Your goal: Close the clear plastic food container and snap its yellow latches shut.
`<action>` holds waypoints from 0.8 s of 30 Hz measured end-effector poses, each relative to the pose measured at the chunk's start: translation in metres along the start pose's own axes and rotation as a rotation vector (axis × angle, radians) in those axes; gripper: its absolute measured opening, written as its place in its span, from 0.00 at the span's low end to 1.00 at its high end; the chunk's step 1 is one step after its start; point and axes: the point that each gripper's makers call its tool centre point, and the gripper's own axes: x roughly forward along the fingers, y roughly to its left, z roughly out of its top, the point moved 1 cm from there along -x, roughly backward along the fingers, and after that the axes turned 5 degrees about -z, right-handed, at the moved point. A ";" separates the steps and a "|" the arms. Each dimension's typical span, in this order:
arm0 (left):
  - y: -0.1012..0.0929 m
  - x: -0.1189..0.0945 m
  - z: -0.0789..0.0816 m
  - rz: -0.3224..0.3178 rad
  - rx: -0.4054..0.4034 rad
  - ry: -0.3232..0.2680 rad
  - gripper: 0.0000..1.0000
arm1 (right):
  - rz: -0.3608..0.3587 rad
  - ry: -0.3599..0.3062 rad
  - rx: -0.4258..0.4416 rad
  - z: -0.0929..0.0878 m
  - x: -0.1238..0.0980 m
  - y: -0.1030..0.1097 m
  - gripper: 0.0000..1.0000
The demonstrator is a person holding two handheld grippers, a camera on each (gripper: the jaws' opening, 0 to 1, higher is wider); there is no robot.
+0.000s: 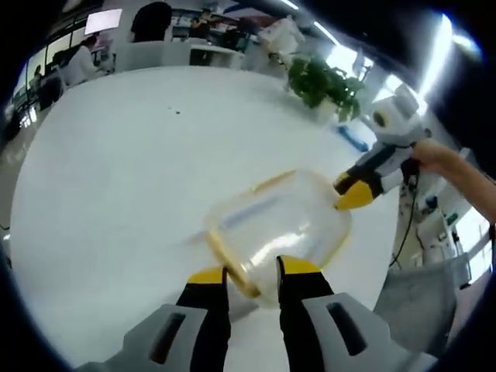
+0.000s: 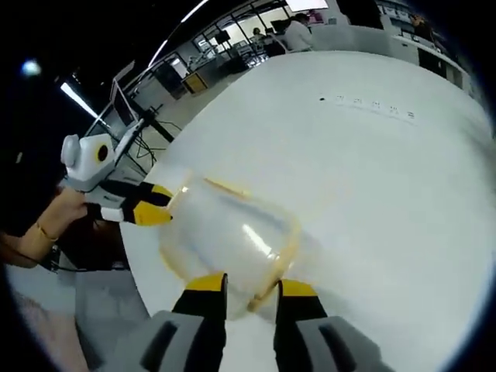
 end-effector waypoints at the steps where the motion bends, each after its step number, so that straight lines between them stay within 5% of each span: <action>1: 0.000 0.000 0.000 0.000 0.003 0.001 0.20 | 0.001 -0.004 0.005 0.000 0.000 0.000 0.20; 11: 0.000 -0.001 0.000 0.003 0.047 0.001 0.22 | -0.003 0.003 -0.007 0.003 0.002 0.003 0.23; 24: 0.000 -0.001 0.003 0.027 0.153 0.002 0.25 | -0.076 -0.039 -0.189 0.010 -0.002 0.004 0.27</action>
